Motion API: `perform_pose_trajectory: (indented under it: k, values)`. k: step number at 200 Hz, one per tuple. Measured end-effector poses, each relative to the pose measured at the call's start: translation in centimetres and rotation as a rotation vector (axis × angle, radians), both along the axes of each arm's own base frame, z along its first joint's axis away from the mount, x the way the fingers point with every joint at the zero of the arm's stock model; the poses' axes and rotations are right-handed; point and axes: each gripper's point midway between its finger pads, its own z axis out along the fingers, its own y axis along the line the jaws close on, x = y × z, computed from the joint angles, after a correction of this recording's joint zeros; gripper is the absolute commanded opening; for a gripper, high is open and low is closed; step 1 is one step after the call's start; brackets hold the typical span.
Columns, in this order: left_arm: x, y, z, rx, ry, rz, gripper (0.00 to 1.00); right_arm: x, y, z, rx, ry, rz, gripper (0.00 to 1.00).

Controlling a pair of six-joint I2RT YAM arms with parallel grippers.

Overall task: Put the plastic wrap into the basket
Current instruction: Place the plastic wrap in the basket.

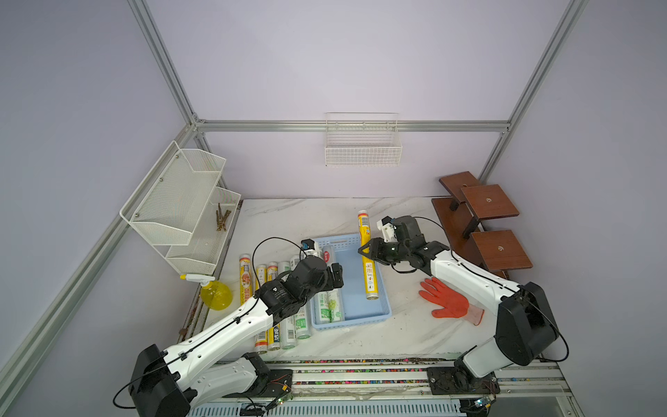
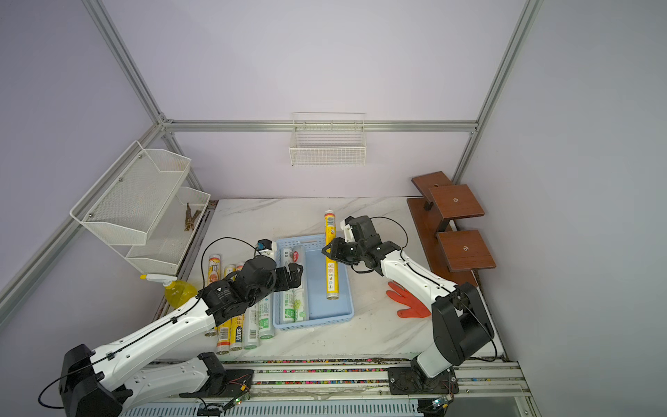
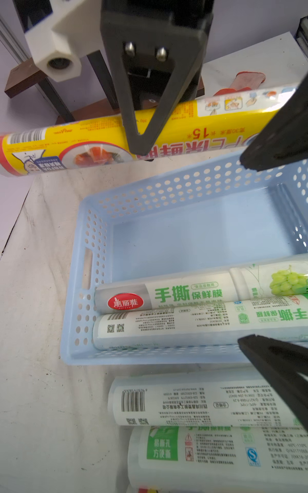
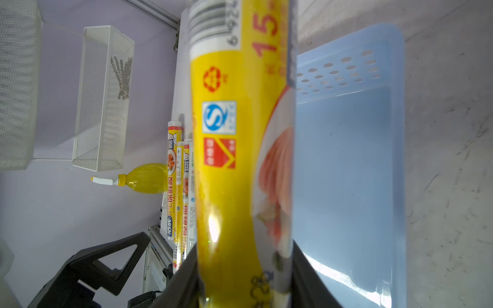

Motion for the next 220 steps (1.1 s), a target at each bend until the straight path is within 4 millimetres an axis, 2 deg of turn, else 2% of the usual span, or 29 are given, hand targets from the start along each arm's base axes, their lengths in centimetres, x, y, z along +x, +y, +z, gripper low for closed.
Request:
perform_pose_trajectory:
  k: [32,53,176,206,220]
  values:
    - [0.0,0.3,-0.4,0.003,0.01,0.011,1.0,-1.3,2.0,-4.3,-0.03,0.097,0.047,0.32]
    - [0.1,0.5,-0.5,0.001,0.012,0.017,1.0,-2.1,2.9,-6.1,-0.044,0.142,0.068,0.33]
    - [0.4,1.1,-0.6,0.003,0.019,0.037,1.0,-3.1,4.9,-11.1,-0.02,0.257,0.113,0.36]
    - [0.4,1.2,-0.8,0.005,0.026,0.038,1.0,-3.1,5.2,-12.4,-0.016,0.278,0.12,0.38]
    - [0.3,1.2,-0.8,0.004,0.027,0.035,1.0,-2.9,5.4,-12.5,-0.008,0.272,0.123,0.43]
